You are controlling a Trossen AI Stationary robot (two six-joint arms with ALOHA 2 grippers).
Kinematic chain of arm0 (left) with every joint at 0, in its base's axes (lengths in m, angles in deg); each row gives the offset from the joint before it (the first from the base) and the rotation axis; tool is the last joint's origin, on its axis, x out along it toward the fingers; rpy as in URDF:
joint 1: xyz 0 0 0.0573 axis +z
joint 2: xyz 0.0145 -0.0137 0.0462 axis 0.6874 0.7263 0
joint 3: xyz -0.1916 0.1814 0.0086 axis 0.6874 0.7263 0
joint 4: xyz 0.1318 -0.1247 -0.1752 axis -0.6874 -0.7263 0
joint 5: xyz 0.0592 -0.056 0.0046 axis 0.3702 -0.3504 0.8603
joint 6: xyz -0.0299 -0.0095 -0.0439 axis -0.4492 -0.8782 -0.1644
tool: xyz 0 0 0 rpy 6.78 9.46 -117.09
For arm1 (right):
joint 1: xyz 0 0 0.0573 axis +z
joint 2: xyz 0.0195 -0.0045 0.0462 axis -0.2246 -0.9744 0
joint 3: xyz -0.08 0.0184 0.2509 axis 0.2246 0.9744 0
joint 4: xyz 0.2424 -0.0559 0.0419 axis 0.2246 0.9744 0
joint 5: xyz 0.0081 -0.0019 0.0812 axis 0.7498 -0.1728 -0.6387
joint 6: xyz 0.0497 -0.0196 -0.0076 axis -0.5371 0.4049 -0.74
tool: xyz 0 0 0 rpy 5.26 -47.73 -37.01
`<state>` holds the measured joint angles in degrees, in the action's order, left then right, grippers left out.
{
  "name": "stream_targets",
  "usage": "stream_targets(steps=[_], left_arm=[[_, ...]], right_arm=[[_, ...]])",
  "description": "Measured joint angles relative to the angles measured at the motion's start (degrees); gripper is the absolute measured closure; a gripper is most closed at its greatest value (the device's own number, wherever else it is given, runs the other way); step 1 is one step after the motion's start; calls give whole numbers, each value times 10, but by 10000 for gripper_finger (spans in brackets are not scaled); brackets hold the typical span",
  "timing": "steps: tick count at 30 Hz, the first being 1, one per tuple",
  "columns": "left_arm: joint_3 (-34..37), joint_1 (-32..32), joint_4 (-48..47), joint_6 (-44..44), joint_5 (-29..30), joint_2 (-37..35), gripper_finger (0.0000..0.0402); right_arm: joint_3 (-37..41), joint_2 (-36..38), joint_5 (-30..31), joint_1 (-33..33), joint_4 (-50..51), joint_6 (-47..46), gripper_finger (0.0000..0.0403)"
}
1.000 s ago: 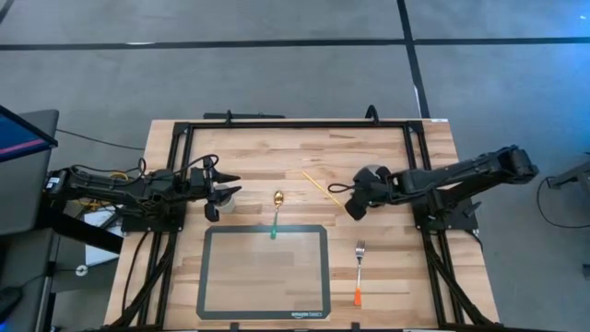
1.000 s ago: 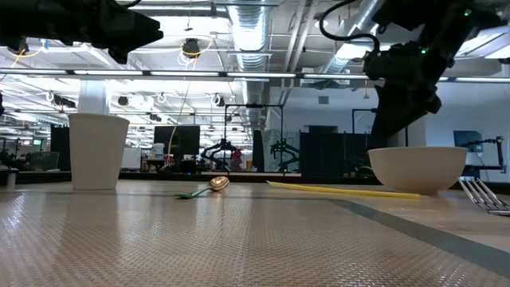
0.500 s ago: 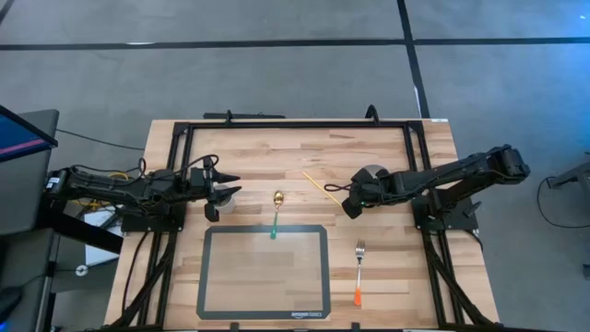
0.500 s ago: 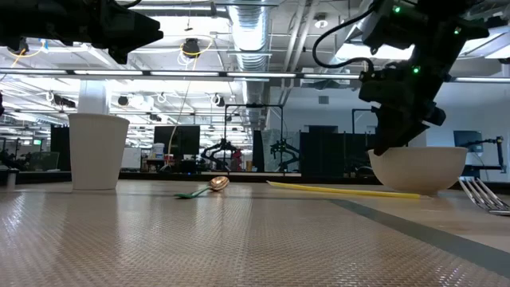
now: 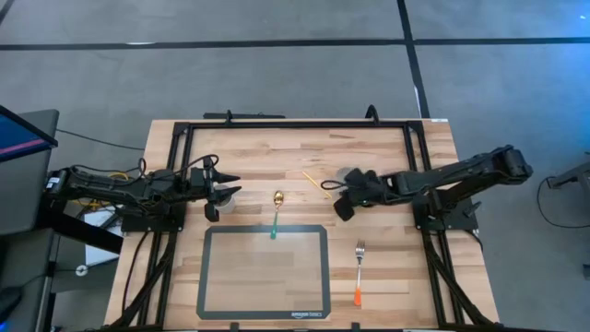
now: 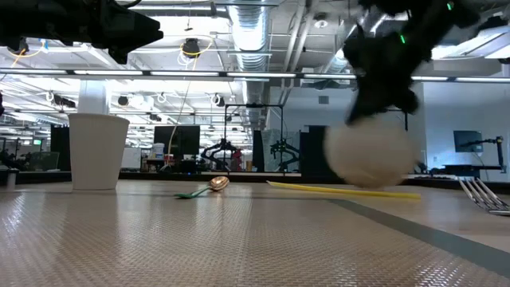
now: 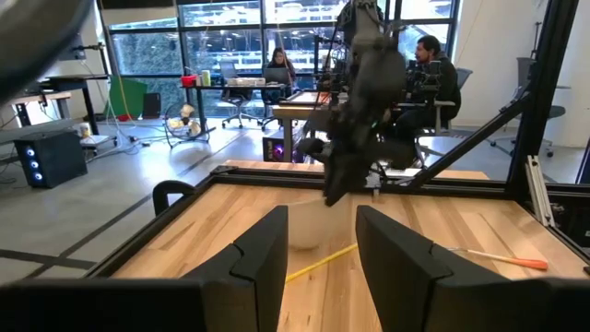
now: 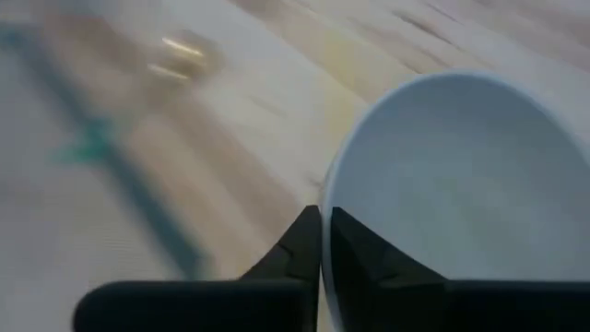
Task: Pick & Place Utensil
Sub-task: Put the white bowl on the transparent mat
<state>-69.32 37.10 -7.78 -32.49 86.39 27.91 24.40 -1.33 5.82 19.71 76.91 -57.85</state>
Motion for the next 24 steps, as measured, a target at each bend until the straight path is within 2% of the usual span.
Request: stream_targets(steps=[7, 9, 12, 16, 20, 24], left_arm=[[0, 0, 0, 2, 0, 0, 271], [0, 0, 0, 2, 0, 0, 271], [0, 0, 0, 2, 0, 0, 271], [0, 0, 0, 2, 0, 0, 271], [0, 0, 0, 2, 0, 0, 271], [0, 0, 0, 2, 0, 0, 271]], right_arm=[[-68, -51, -60, 92, -278, 296, 391], [-94, -84, -79, 116, -324, 373, 395], [-139, -151, -97, 148, -318, 449, 399], [-221, -248, -140, 172, -332, 505, 393], [-311, -346, -159, 186, -296, 537, 395], [-407, -410, -160, 195, -248, 536, 399]])
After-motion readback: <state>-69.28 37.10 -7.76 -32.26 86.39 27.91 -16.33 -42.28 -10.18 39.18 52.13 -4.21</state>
